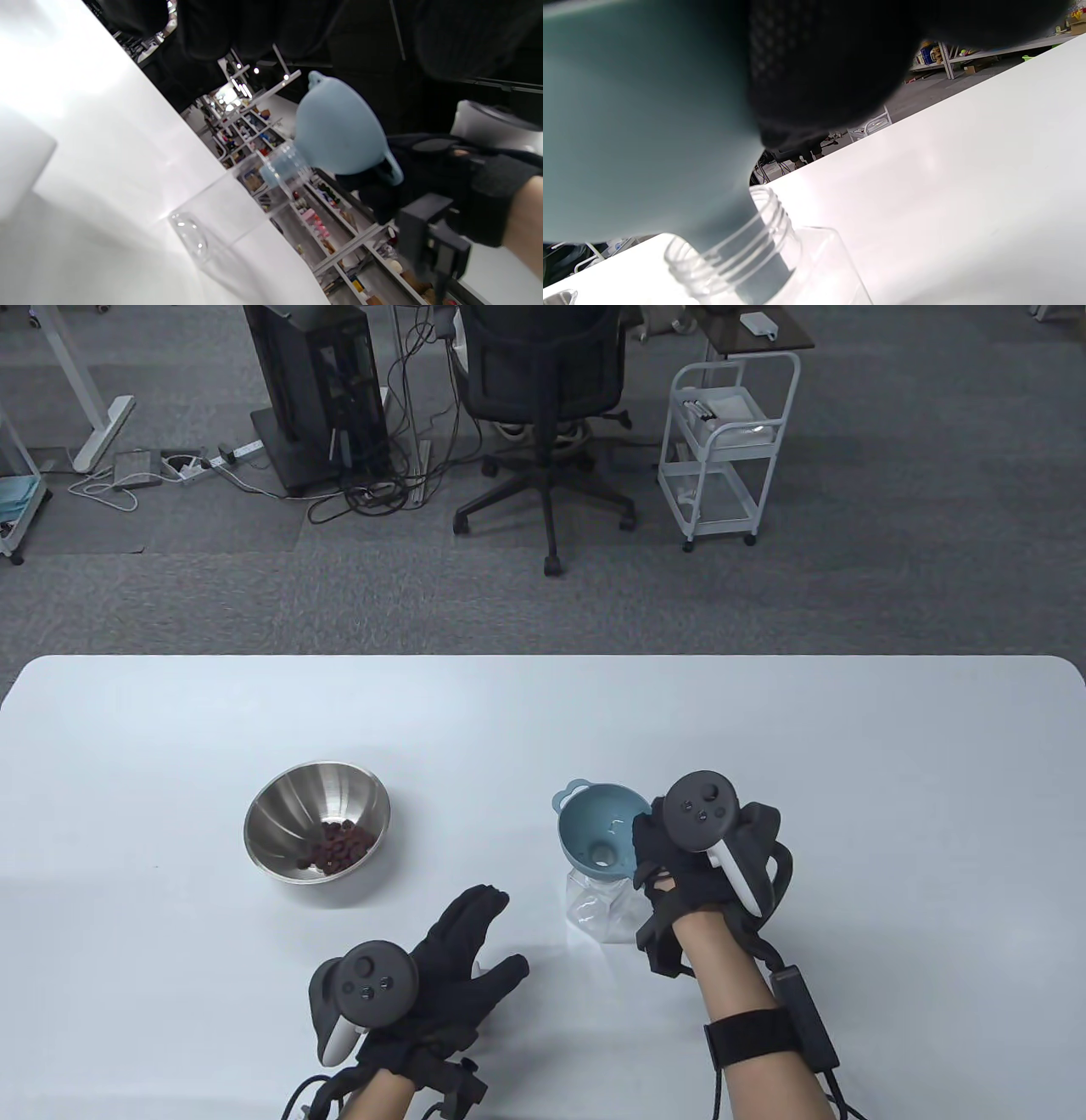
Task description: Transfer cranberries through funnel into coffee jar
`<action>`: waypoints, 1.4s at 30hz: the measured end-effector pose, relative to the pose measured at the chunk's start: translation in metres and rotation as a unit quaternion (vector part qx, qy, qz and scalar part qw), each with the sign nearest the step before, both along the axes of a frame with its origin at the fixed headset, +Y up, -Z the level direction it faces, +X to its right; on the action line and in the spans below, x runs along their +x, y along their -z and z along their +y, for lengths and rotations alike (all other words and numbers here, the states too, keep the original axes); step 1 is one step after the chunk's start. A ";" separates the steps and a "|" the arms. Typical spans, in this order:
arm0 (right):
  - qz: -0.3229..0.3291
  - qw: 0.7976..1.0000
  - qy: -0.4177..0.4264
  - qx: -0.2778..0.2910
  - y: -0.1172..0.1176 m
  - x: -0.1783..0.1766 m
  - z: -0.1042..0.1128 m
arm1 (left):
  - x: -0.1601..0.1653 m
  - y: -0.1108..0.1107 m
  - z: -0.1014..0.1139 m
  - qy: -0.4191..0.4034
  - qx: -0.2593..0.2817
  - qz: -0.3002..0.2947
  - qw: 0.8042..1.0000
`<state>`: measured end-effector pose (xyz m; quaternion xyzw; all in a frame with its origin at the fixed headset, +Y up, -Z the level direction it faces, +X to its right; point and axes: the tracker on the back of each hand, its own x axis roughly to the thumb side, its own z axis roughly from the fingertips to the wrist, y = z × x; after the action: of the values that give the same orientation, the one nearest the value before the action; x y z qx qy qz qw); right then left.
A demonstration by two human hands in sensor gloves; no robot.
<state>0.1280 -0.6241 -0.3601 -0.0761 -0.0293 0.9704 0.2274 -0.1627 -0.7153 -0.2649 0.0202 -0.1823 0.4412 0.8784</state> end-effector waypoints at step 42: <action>0.180 0.967 0.150 0.096 -0.103 0.086 -0.070 | -0.152 0.058 -0.005 0.037 -0.123 0.402 0.907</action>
<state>0.2143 -0.6940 -0.2566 0.1186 -0.0695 0.9155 0.3782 -0.3150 -0.7200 -0.3233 0.0808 0.2410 0.3817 0.8886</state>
